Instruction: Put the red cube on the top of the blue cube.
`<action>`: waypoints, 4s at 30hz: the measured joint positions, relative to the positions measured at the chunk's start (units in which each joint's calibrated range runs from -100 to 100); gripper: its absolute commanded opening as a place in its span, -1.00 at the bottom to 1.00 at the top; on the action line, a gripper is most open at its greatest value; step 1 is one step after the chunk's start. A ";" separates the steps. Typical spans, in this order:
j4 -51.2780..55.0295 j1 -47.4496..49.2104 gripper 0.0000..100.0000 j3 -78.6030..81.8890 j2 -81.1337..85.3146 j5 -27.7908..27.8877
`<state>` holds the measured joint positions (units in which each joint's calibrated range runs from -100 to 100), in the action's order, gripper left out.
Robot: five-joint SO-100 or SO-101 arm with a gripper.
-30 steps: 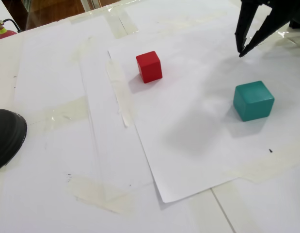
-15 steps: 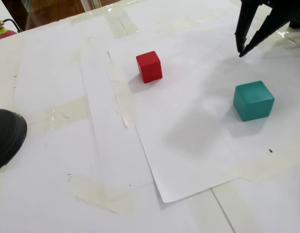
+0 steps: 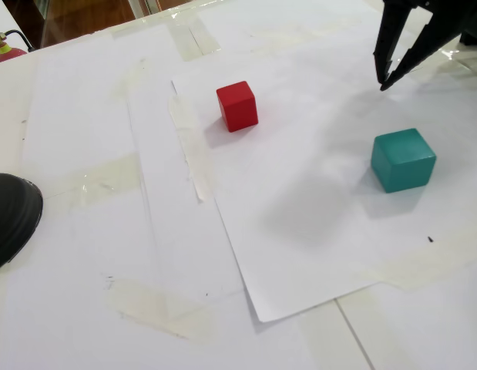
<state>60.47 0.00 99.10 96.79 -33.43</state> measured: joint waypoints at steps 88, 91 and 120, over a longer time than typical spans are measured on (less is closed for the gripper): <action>22.29 -4.31 -1.00 -94.53 -88.07 -10.55; 22.29 -3.95 -1.00 -99.14 -92.75 -10.79; 11.31 -4.09 -1.00 -110.80 -112.80 -10.55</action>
<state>71.78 -4.09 -11.70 -16.01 -43.98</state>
